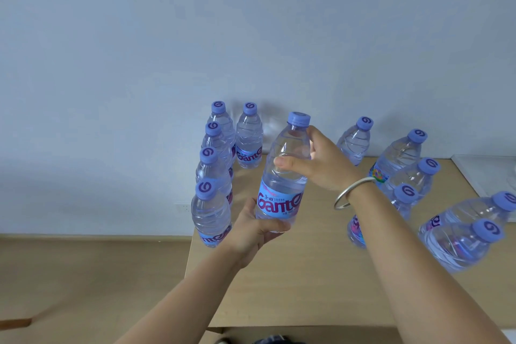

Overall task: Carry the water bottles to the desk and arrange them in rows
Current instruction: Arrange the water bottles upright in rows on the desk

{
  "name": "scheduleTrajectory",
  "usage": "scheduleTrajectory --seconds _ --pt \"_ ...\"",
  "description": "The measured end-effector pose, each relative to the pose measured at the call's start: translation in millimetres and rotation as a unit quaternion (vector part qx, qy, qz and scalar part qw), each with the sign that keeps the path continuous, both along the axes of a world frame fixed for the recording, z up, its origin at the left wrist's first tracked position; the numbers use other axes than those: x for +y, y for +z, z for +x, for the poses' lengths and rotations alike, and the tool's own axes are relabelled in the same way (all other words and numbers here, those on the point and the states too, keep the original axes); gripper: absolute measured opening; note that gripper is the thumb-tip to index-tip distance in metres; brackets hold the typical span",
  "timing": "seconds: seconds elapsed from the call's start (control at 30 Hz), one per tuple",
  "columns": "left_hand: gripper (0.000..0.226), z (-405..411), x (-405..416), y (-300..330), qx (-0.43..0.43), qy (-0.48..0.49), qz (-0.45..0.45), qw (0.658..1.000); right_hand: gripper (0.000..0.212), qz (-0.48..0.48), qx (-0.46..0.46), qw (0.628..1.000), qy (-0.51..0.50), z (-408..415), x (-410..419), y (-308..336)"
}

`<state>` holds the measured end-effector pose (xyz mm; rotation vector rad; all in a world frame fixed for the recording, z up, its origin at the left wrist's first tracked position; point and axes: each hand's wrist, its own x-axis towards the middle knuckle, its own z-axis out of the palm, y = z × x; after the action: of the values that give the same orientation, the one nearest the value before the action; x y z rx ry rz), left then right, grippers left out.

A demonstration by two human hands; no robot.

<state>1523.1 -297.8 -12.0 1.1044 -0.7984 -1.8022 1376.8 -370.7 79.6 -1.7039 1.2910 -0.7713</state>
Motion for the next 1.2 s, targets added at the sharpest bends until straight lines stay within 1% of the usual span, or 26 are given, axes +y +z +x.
scheduleTrajectory --seconds 0.07,0.13,0.23,0.3,0.33,0.43,0.5,0.6,0.83,1.0,1.1,1.2 --pt "0.067 -1 -1 -4 0.005 0.011 0.015 1.0 0.051 0.009 0.003 1.0 0.001 2 -3 -4" --pt "0.06 -5 -4 -8 0.001 0.041 0.033 0.999 0.054 0.002 0.003 1.0 -0.015 5 -5 -10" --pt "0.052 -13 -12 -15 -0.038 0.123 0.073 0.989 0.057 -0.017 0.007 0.999 -0.041 13 -9 -24" --pt "0.049 -17 -16 -20 -0.083 0.153 0.091 0.98 0.059 -0.029 0.016 0.998 -0.05 19 -15 -35" --pt "0.051 -17 -18 -22 -0.115 0.149 0.096 0.977 0.059 -0.033 0.023 0.998 -0.055 21 -19 -39" --pt "0.067 -18 -21 -29 -0.198 0.115 0.104 0.968 0.06 -0.037 0.039 0.996 -0.067 29 -33 -51" --pt "0.074 -20 -25 -34 -0.222 0.099 0.1 0.965 0.061 -0.039 0.054 0.996 -0.065 34 -42 -58" --pt "0.075 -22 -34 -38 -0.244 0.087 0.089 0.962 0.058 -0.034 0.064 0.996 -0.052 40 -54 -66" --pt "0.07 -16 -56 -43 -0.25 0.117 0.132 0.952 0.057 -0.035 0.061 0.996 -0.053 52 -70 -83" --pt "0.065 -16 -63 -44 -0.253 0.132 0.159 0.945 0.059 -0.027 0.062 0.997 -0.034 60 -81 -92" --pt "0.073 -16 -67 -44 -0.25 0.133 0.167 0.944 0.059 -0.017 0.045 0.998 -0.03 64 -84 -94" --pt "0.08 -18 -71 -44 -0.236 0.135 0.172 0.947 0.055 -0.016 0.033 0.999 -0.03 67 -85 -95"
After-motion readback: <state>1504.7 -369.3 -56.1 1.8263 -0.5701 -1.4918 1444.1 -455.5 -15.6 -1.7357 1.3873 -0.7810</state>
